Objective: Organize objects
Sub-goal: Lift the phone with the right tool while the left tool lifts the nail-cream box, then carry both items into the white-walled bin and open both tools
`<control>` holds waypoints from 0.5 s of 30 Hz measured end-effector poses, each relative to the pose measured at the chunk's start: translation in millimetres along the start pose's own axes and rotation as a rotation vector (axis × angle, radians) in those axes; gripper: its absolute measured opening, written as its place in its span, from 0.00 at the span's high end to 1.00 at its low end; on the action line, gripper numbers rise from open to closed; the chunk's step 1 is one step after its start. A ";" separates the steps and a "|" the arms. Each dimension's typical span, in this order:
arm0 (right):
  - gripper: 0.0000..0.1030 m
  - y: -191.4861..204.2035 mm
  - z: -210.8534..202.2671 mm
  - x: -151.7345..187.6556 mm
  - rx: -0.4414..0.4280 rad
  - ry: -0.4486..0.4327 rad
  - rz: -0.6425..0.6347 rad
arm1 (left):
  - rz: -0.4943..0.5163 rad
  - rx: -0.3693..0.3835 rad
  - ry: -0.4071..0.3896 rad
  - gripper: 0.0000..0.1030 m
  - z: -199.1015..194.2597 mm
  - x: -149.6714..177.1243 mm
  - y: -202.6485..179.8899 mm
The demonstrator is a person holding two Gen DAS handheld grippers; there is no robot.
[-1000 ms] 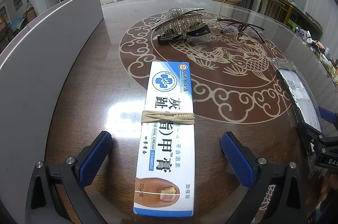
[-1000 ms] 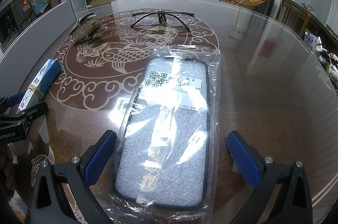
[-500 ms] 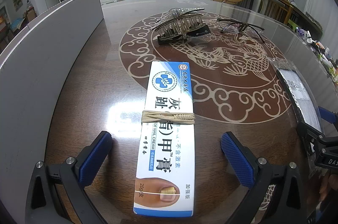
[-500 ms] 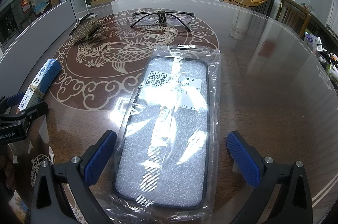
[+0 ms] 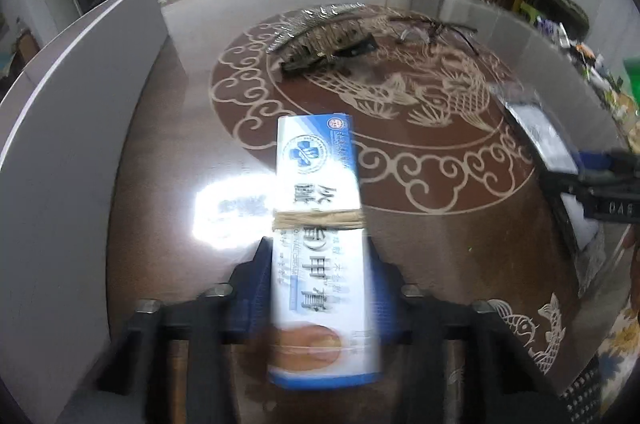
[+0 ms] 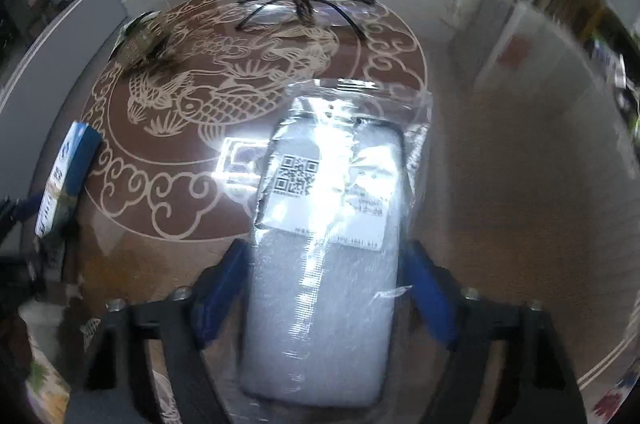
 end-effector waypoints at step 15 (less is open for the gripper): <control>0.26 57.7 -113.6 -0.5 -0.368 -0.087 0.102 | -0.326 0.170 -0.281 0.61 -93.9 14.8 31.1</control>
Point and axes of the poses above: each gripper's, at about its wrist camera, not at the fingertips, and z roughly the way its jaws point, y to its left, x to its underside, the point moved 6 cm from there along z, roughly the way its jaws point, and after that the axes turned 15 degrees about z, right-handed, at the moved point
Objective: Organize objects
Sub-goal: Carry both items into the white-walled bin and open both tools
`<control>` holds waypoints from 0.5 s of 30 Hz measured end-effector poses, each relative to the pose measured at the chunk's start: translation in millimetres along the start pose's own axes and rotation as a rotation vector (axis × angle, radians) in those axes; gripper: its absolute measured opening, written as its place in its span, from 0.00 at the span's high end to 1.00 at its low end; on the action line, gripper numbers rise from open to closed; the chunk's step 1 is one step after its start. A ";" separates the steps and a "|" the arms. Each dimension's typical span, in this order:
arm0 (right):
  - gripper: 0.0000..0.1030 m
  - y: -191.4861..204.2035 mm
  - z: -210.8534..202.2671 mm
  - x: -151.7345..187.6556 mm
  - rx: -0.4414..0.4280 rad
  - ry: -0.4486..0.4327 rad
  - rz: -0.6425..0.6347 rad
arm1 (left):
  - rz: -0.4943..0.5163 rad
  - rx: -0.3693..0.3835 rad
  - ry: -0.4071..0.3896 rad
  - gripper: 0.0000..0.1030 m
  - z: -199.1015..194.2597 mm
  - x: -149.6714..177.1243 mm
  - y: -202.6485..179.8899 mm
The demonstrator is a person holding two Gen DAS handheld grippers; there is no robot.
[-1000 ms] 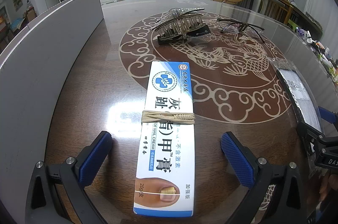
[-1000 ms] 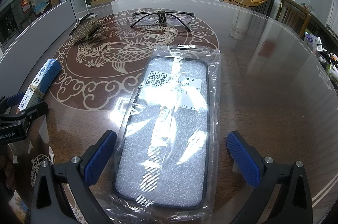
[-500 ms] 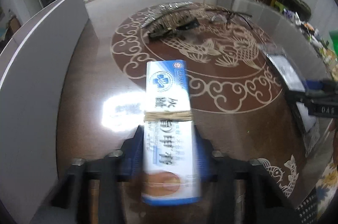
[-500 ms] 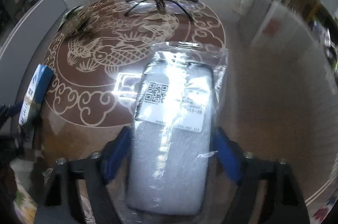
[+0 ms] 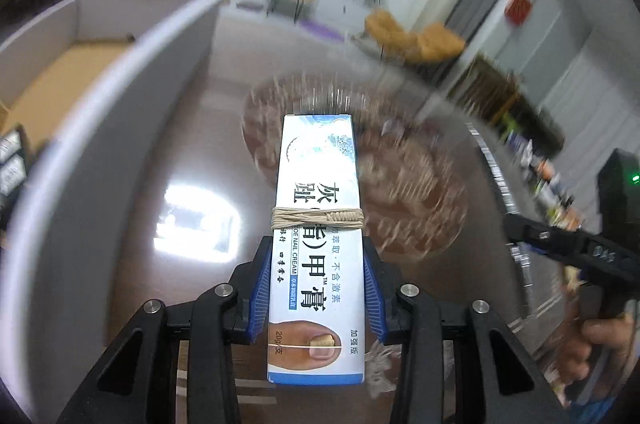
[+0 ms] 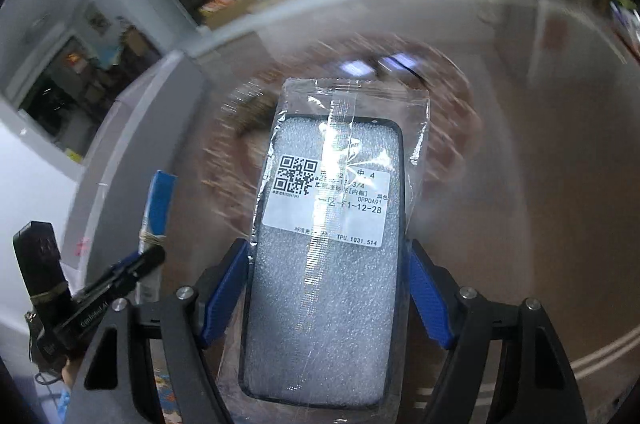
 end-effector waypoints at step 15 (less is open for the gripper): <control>0.25 334.9 66.3 57.9 -0.350 0.140 -0.406 | -0.176 -0.443 -0.003 0.60 -118.5 -4.2 214.9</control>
Point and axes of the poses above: each gripper's, at about its wrist camera, not at the fingertips, and z roughly the way its jaws point, y to its left, x to its underside, the point moved 6 cm from there along z, roughly the way its jaws point, and after that the axes turned 15 degrees about z, right-handed, at the moved point
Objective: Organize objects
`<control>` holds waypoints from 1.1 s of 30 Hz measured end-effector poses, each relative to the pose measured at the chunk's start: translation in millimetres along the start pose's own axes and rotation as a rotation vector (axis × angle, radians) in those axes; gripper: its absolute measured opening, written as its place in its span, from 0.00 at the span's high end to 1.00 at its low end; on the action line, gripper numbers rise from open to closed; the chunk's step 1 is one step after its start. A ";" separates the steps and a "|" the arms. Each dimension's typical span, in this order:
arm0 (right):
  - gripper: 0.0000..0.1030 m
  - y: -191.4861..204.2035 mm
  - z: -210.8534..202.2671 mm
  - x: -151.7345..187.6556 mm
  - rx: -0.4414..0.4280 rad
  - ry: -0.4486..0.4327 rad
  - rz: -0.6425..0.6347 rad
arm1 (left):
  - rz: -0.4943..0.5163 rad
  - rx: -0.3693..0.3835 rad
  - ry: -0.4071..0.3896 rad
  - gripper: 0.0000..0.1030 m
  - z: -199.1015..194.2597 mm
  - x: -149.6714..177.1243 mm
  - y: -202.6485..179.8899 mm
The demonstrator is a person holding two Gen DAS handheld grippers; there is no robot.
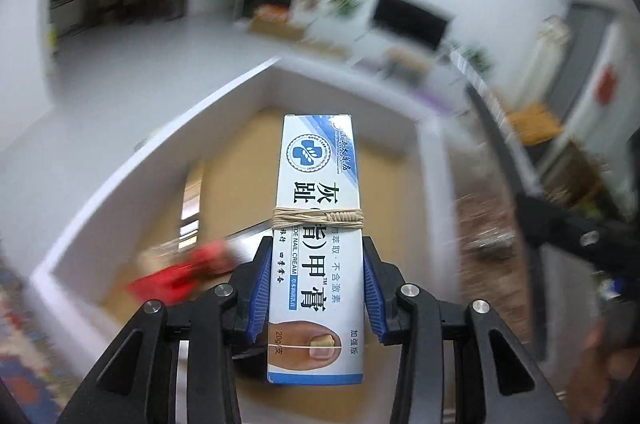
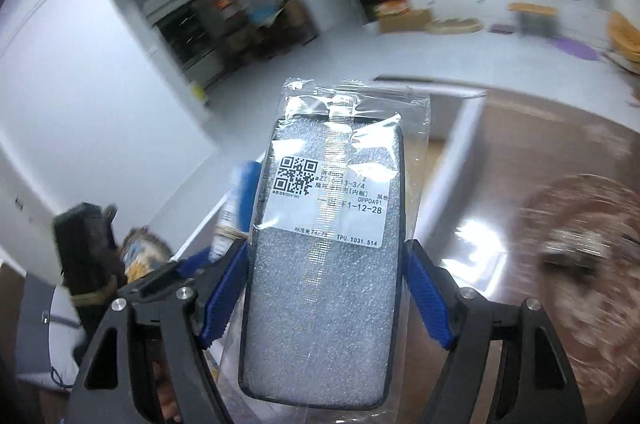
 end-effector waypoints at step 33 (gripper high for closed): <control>0.01 -383.3 -191.8 145.1 0.765 -0.205 0.329 | 0.539 0.280 0.047 0.03 40.6 97.1 -357.5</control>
Point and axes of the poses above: each gripper's, at about its wrist camera, not at the fingertips, and z roughly the way its jaws point, y to its left, x to its underside, the point moved 6 cm from there along z, roughly the way its jaws point, and after that the axes turned 15 degrees about z, right-handed, at the moved point
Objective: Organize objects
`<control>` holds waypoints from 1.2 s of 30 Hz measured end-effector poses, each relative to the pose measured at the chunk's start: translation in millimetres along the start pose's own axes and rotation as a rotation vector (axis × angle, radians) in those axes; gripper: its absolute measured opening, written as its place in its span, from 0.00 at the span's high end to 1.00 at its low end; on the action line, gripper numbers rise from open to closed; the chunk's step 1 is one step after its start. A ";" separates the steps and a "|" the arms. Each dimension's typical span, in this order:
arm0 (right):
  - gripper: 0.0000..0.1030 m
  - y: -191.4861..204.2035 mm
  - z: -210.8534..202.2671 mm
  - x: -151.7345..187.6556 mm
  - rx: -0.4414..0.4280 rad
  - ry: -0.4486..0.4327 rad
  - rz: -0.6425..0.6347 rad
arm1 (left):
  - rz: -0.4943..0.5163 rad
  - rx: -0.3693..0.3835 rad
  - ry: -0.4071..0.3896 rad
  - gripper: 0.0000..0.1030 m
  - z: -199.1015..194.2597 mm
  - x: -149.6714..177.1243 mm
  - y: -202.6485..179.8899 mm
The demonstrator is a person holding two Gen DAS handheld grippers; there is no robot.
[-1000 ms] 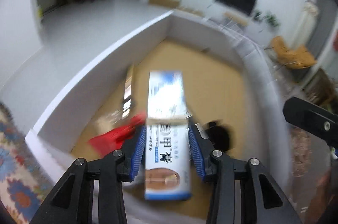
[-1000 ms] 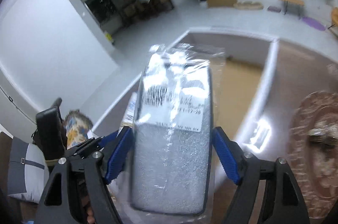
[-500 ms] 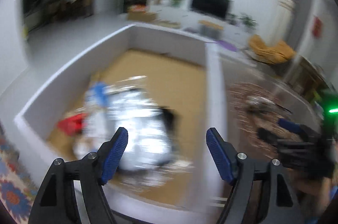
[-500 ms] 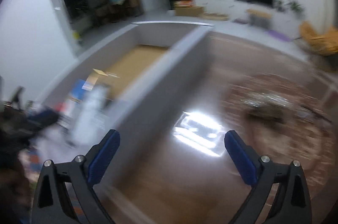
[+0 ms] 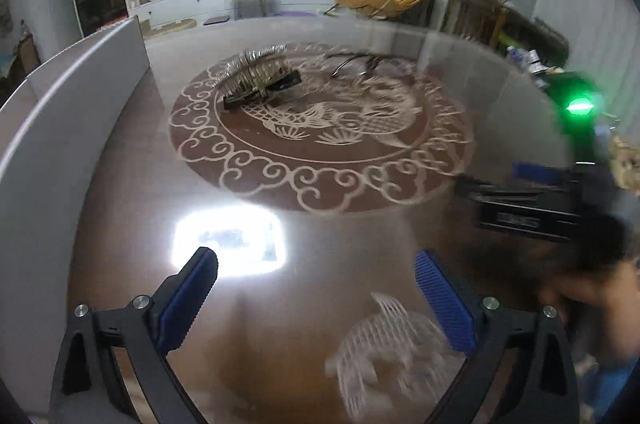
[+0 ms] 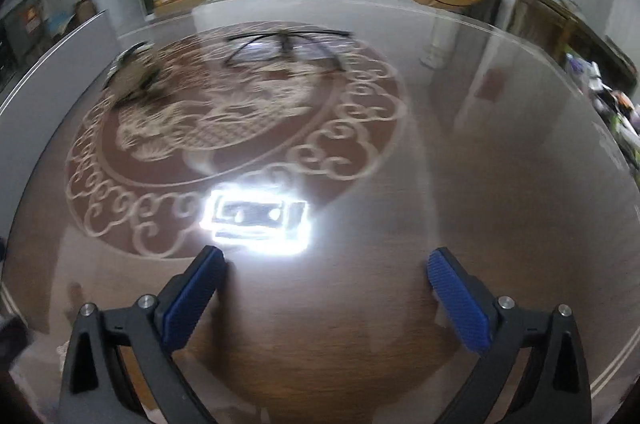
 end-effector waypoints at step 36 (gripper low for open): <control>0.00 -8.5 14.3 -0.2 -0.006 -0.007 0.018 | 0.004 -0.043 0.048 0.00 75.2 -25.3 12.3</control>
Point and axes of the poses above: each gripper's, at about its wrist camera, not at the fingertips, and z roughly the way its jaws point, y to its left, x to its underside, the point moved 6 cm from there along z, roughly the way its jaws point, and after that the axes turned 15 degrees about z, right-handed, at the moved point
